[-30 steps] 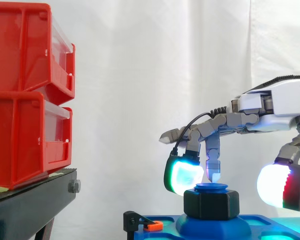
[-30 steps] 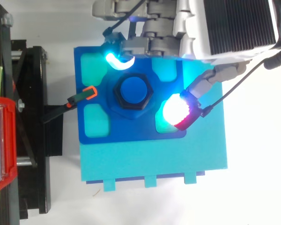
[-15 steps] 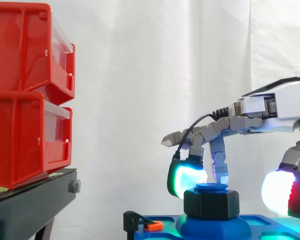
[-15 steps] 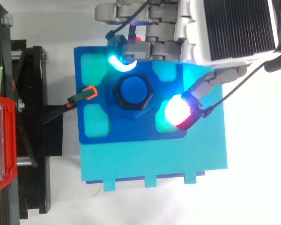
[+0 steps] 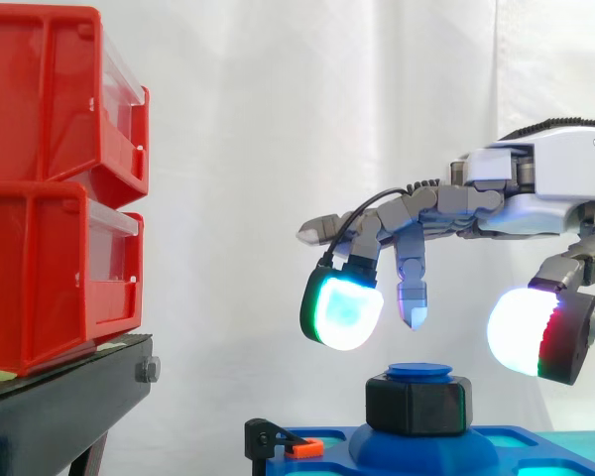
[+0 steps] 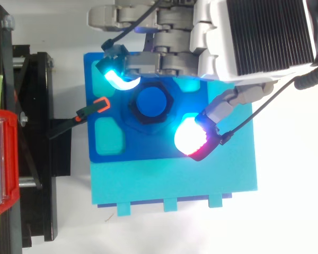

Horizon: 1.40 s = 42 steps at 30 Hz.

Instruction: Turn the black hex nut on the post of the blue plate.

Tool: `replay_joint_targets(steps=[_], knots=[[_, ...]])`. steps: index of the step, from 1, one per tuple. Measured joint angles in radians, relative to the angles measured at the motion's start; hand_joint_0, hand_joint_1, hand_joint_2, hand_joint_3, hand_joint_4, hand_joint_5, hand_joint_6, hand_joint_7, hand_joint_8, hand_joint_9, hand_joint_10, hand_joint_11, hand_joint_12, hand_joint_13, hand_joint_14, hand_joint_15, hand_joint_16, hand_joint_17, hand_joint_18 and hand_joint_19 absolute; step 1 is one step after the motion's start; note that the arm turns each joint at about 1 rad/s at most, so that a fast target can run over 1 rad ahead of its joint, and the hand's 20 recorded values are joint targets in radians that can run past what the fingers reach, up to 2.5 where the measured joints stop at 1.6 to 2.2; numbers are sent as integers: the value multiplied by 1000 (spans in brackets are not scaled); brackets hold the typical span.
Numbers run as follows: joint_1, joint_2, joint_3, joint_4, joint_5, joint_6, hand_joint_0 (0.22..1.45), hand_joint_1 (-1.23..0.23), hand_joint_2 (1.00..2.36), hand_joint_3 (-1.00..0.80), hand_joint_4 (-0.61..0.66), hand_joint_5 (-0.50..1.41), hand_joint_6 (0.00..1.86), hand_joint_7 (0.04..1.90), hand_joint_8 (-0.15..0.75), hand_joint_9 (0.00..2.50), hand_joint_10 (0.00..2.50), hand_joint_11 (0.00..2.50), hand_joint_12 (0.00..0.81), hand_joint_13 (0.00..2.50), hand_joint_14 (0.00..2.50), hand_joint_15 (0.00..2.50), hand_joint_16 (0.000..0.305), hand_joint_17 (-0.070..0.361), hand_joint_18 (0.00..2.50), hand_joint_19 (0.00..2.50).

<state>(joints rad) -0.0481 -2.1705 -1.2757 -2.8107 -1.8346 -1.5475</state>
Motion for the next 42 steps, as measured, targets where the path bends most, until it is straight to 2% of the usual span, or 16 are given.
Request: replay_joint_targets(steps=[12,19,26,34,42], knots=[[13,-16,0,45,2,19,342,-530,1000,-500,502,-181,501,918,210,18,1745,0,224,48,2,153,41,93,81,175],[23,-18,-1,15,5,26,366,-578,1000,-500,491,-181,501,928,192,14,1777,0,211,40,2,143,39,87,74,173],[24,-20,0,17,6,27,377,-576,1000,-500,492,-181,501,935,177,1,1793,0,206,35,2,132,37,84,68,181],[24,-41,-1,59,2,40,380,-570,1000,-500,492,-180,501,936,173,1,1782,0,204,31,2,122,37,83,64,175],[23,-43,-1,59,2,46,382,-543,1000,-500,491,-180,501,941,172,0,1777,0,206,27,3,121,37,83,59,176]])
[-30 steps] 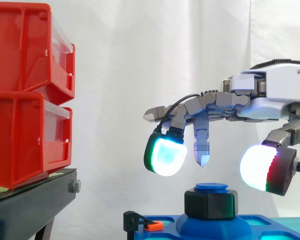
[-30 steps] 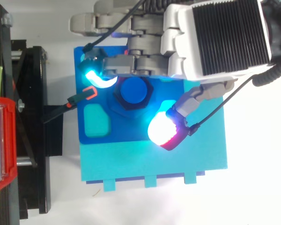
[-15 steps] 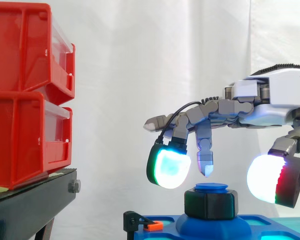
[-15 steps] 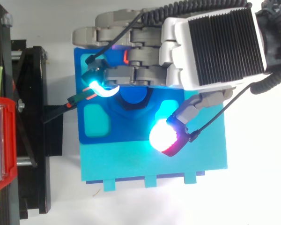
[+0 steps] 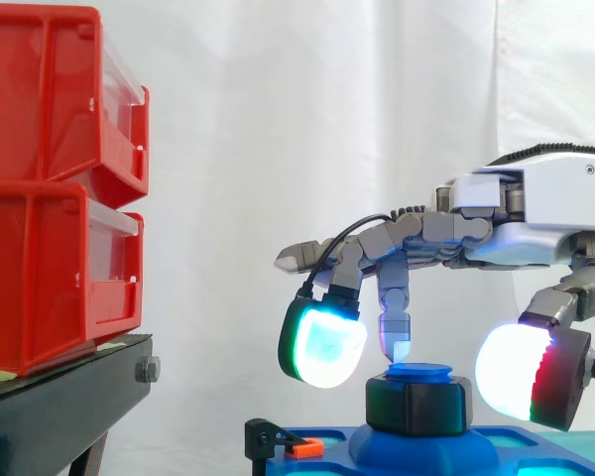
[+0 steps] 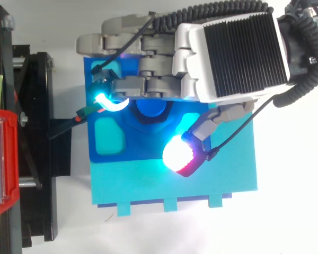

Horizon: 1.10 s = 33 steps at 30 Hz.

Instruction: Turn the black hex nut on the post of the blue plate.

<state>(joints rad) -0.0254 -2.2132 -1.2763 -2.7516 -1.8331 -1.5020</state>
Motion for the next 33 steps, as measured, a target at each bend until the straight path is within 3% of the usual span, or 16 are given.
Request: replay_joint_targets(steps=[16,33], knots=[[-6,0,0,-47,-2,0,391,-527,1000,-500,504,-171,501,952,175,1,1812,0,202,22,2,117,36,81,49,185],[-8,0,0,-49,-2,-1,397,-515,1000,-500,499,-168,501,953,176,8,1861,0,197,21,2,117,36,80,42,175]])
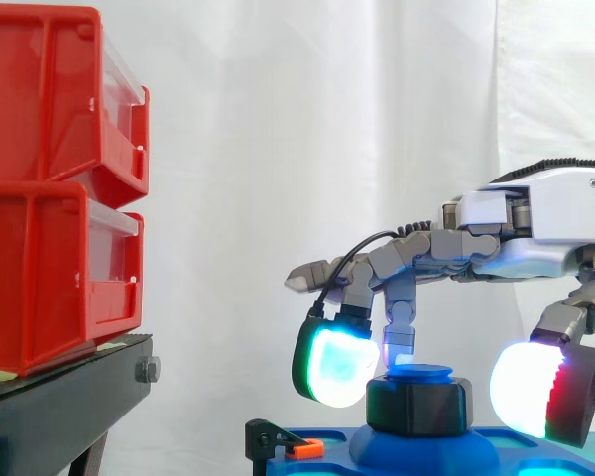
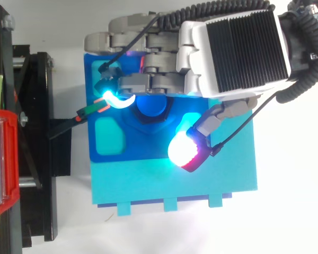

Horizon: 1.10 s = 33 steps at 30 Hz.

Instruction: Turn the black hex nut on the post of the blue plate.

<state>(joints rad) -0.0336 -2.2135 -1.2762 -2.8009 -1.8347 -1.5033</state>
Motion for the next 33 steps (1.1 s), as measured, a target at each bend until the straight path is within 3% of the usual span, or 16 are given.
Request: replay_joint_targets(steps=[2,7,33], knots=[[0,0,0,0,0,0,391,-508,1000,-500,502,-173,501,940,183,11,1867,0,200,22,2,126,36,82,47,173],[-3,0,0,-2,-2,0,371,-494,1000,-500,443,-206,501,898,187,26,1586,0,213,38,2,144,39,89,55,177],[-22,10,2,-27,-42,-8,372,-458,1000,-500,464,-202,501,903,200,29,1727,0,212,46,2,154,39,88,58,176]])
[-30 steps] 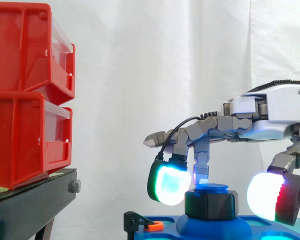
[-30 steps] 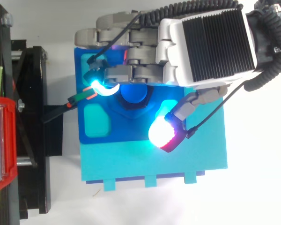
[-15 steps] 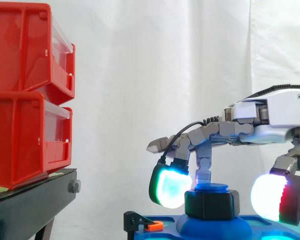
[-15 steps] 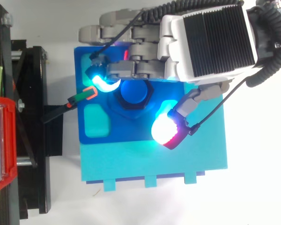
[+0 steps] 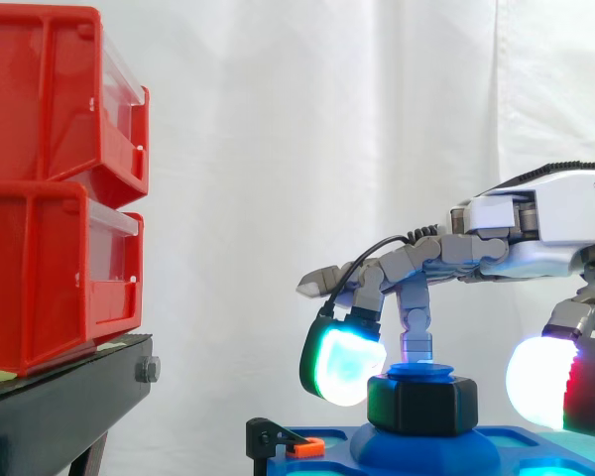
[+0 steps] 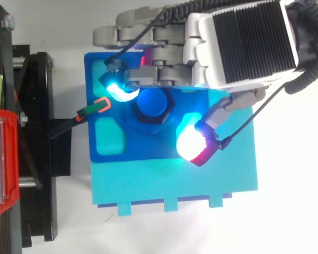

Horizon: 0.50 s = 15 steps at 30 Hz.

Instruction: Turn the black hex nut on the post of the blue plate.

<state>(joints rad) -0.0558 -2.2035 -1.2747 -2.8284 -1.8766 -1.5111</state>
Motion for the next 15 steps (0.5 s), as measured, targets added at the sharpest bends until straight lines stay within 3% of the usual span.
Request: replay_joint_targets(steps=[15], knots=[[-8,10,8,-79,-1,-46,376,-453,1000,-500,469,-199,501,906,213,39,1818,0,204,50,2,162,38,85,66,185]])
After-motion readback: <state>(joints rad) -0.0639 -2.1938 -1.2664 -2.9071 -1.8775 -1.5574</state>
